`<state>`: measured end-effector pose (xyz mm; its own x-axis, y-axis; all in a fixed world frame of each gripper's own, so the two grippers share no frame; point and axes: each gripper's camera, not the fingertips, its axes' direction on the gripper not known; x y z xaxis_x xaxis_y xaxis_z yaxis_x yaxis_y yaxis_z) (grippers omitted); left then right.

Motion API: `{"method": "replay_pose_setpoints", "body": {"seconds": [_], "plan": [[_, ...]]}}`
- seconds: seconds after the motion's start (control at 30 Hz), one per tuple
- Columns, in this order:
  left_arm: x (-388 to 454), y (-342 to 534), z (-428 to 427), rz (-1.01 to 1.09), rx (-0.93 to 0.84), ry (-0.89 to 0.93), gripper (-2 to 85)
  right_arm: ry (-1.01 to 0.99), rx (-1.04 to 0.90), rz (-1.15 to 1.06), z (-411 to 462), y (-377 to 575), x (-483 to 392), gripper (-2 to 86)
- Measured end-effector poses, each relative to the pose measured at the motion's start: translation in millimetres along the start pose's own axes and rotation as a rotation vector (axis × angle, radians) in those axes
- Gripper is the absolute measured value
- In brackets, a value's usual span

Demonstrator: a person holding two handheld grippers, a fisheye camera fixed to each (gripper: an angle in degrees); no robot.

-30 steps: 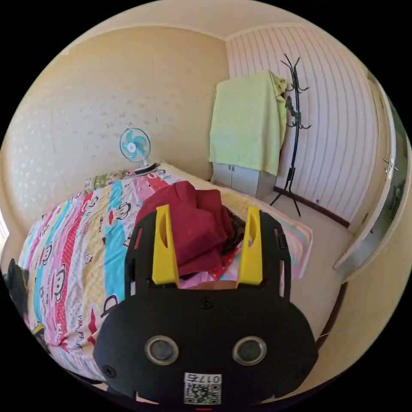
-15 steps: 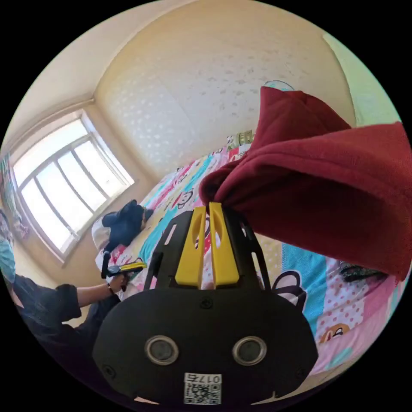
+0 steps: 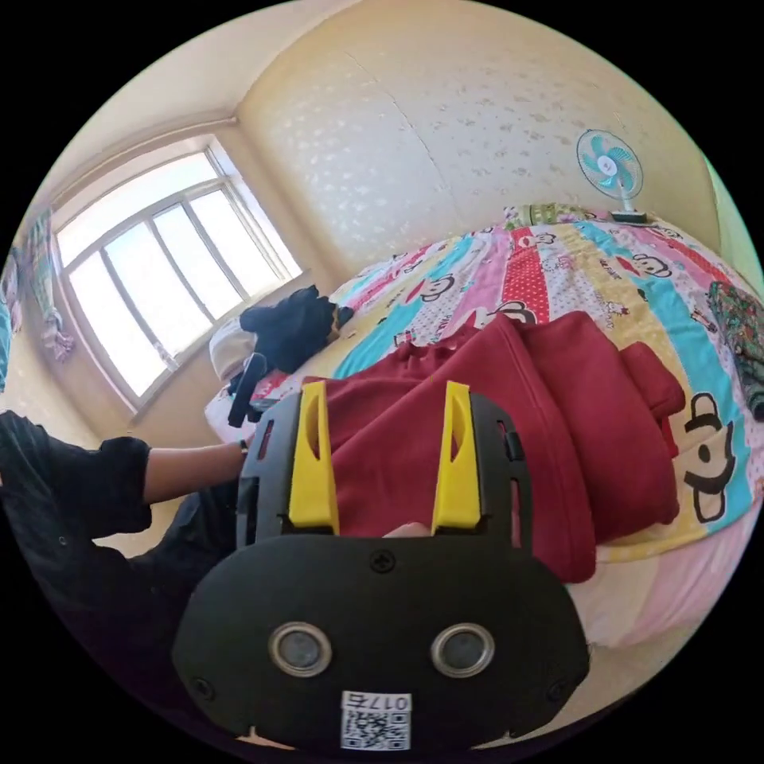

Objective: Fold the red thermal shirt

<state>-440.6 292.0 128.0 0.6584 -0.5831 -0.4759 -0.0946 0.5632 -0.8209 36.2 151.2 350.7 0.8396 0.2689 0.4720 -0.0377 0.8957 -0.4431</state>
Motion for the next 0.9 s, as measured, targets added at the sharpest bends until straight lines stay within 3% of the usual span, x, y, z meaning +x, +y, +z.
{"method": "replay_pose_setpoints", "body": {"seconds": [0.03, 0.13, 0.23, 0.37, 0.5, 0.57, 0.67, 0.73, 0.83, 0.9], "plan": [[0.3, -1.8, -1.6, -0.001, 0.0, 0.003, 6.9, 0.135, -0.162, -0.047, 37.4, -2.9, -15.1, 19.5], [-1.1, -10.6, -11.1, -0.012, 0.004, 0.032, 6.9, 0.3, -0.152, -0.1, 57.0, 2.6, -53.6, 16.5], [-7.2, -19.4, -24.4, -0.035, 0.011, 0.087, 6.8, 0.316, -0.116, -0.003, 32.0, 14.5, -70.7, 5.2], [-21.9, -18.7, -59.7, -0.085, 0.055, 0.206, 6.5, 0.227, -0.051, 0.052, -24.4, 55.9, -82.8, 3.8], [-65.2, 29.9, -113.9, -0.309, 0.187, 0.405, 7.5, 0.348, -0.138, -0.02, -65.1, 124.3, -113.1, 3.4], [-58.1, 51.4, -154.3, -0.333, 0.29, 0.4, 8.4, 0.324, -0.188, -0.012, -69.7, 148.5, -124.9, 3.2], [8.2, 49.6, -230.8, -0.123, 0.506, 0.344, 8.6, 0.16, -0.181, 0.039, -72.0, 162.9, -148.7, 3.1], [69.0, 14.5, -254.6, 0.125, 0.479, 0.372, 9.3, 0.08, -0.185, -0.053, -58.6, 155.9, -173.6, 3.1], [167.9, -50.8, -238.4, 0.362, 0.264, 0.331, 13.4, 0.101, -0.19, -0.161, -39.9, 135.7, -193.0, 2.8], [229.6, -85.4, -167.6, 0.469, -0.023, 0.188, 13.6, 0.122, -0.186, -0.176, -36.7, 120.8, -197.6, 2.4]]}}
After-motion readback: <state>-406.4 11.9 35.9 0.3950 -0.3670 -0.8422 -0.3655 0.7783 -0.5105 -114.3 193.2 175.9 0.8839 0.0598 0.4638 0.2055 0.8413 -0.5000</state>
